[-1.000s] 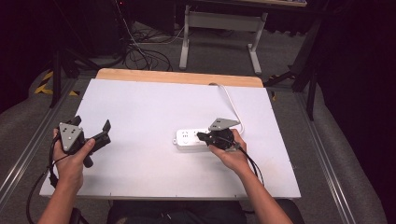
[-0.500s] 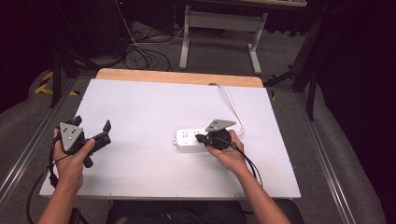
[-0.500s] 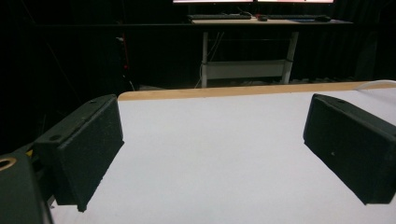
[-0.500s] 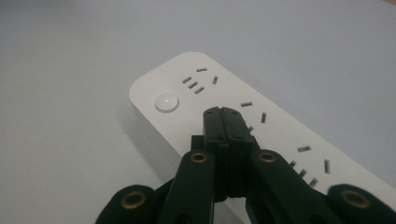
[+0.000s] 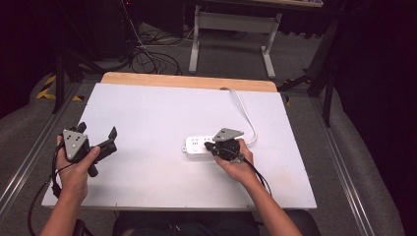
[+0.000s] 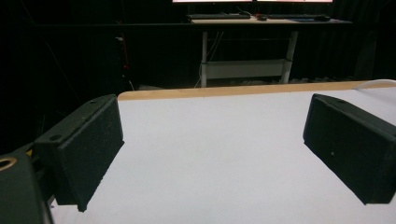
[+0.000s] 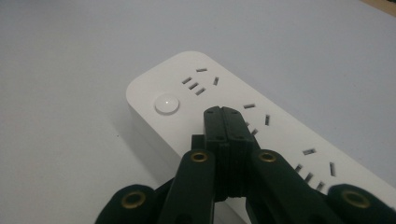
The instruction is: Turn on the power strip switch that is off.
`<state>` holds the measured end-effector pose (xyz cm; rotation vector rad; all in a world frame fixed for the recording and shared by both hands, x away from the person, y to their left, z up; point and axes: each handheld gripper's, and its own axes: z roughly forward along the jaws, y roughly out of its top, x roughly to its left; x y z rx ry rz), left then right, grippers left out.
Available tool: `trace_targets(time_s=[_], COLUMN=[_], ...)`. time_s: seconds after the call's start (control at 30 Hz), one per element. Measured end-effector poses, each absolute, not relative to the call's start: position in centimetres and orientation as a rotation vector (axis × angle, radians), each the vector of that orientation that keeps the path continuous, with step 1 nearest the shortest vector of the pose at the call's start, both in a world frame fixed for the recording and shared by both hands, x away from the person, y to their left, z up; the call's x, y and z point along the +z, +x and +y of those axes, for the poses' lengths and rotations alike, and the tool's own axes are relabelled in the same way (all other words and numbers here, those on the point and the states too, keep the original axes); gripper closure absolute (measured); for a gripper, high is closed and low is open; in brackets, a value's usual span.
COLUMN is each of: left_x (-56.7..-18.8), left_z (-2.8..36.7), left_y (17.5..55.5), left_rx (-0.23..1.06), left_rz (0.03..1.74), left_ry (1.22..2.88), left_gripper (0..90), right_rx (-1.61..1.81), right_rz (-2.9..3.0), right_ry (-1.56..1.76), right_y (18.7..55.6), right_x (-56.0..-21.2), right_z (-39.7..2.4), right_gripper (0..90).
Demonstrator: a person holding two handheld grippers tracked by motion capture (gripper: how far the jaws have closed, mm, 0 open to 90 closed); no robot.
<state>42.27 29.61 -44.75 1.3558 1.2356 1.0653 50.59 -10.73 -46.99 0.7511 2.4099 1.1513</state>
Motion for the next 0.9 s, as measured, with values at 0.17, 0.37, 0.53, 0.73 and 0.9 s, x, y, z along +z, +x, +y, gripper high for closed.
trace_targets(time_s=[0.17,0.37,0.53,0.73,0.9], left_x=[-44.76,-44.77,-44.77,-44.78,-44.78], left_z=[29.58,29.56,29.55,29.57,29.57], left_y=[42.25,42.25,42.24,42.26,42.26], left_rx=[1.066,1.068,1.067,1.063,1.064], left_rz=[1.235,1.233,1.231,1.232,1.232], left_ry=[1.361,1.367,1.366,1.363,1.365], left_gripper=[5.5,5.7,5.8,5.8,5.9], right_rx=[1.137,1.151,1.162,1.163,1.158], right_rz=[2.414,2.43,2.435,2.435,2.431], right_ry=[0.777,0.827,0.833,0.832,0.829], right_y=[50.58,50.86,50.97,50.96,50.91], right_x=[-46.9,-46.93,-46.94,-46.94,-46.94], right_z=[-10.59,-10.74,-10.84,-10.83,-10.79], right_gripper=[90.0,90.0,90.0,90.0,90.0])
